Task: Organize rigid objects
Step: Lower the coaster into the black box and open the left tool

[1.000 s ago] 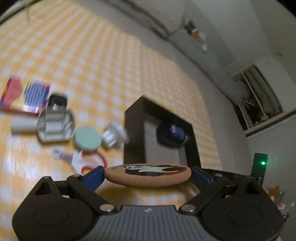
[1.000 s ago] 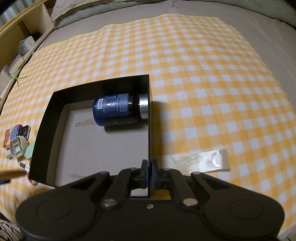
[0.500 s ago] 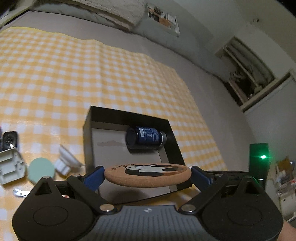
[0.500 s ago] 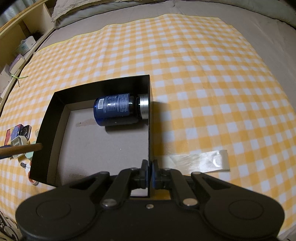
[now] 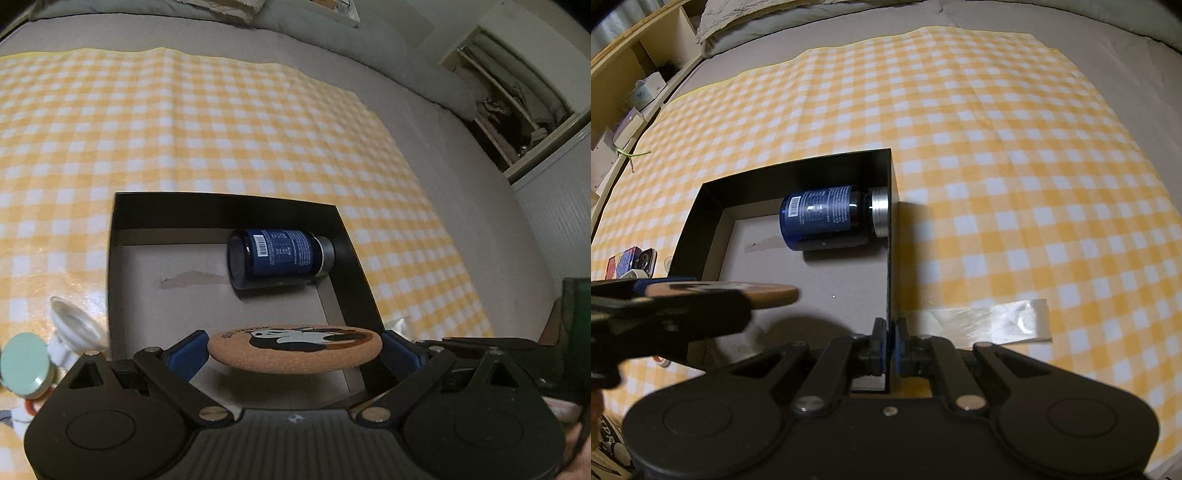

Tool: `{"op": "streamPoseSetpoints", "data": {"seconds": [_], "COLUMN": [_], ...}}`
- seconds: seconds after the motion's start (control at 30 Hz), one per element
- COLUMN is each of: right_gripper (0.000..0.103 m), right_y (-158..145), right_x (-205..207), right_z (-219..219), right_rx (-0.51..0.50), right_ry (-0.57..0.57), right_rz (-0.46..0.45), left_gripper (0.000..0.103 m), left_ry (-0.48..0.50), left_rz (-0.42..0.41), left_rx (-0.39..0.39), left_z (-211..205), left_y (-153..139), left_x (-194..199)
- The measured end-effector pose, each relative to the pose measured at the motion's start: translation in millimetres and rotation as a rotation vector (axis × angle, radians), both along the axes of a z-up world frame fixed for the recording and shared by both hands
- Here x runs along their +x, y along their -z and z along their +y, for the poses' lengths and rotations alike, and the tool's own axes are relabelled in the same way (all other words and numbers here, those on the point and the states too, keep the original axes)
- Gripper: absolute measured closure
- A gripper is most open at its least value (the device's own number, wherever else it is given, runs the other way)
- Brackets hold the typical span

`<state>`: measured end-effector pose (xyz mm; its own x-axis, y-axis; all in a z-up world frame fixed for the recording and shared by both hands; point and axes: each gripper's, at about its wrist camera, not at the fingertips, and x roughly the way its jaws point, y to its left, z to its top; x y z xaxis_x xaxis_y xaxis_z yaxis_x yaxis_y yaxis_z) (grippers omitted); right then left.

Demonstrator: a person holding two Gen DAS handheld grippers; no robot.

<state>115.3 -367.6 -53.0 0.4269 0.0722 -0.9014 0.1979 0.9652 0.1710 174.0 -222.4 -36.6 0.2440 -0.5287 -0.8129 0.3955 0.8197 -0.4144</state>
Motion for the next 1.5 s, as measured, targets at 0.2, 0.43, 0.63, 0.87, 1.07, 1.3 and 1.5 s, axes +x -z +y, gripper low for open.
{"op": "streamPoseSetpoints", "data": {"seconds": [0.2,0.43,0.63,0.87,1.07,1.3,1.5], "right_gripper": [0.098,0.097,0.097,0.097,0.097,0.097,0.097], "right_y": [0,0,0,0,1,1,1], "right_x": [-1,0,0,0,-1,-2,-3], "right_z": [1,2,1,1,3,4,3], "right_rx": [0.001,0.004,0.008,0.001,-0.003,0.010,0.013], "right_ry": [-0.003,-0.002,-0.002,-0.006,-0.010,-0.002,0.000], "right_rz": [-0.001,0.001,0.001,-0.001,-0.001,0.000,0.000], "left_gripper": [0.005,0.004,0.000,0.007,0.012,0.049,0.094], "left_ry": [-0.011,-0.023,-0.052,-0.027,-0.043,0.034,0.188], "left_rz": [-0.019,0.028,0.113,0.108,0.137,0.026,-0.169], "left_rx": [0.013,0.033,0.024,0.020,0.011,0.056,0.221], "left_z": [-14,-20,-13,-9,-4,-4,-14], "left_y": [11,32,37,26,25,6,-4], "left_x": [5,8,11,8,9,7,1]}}
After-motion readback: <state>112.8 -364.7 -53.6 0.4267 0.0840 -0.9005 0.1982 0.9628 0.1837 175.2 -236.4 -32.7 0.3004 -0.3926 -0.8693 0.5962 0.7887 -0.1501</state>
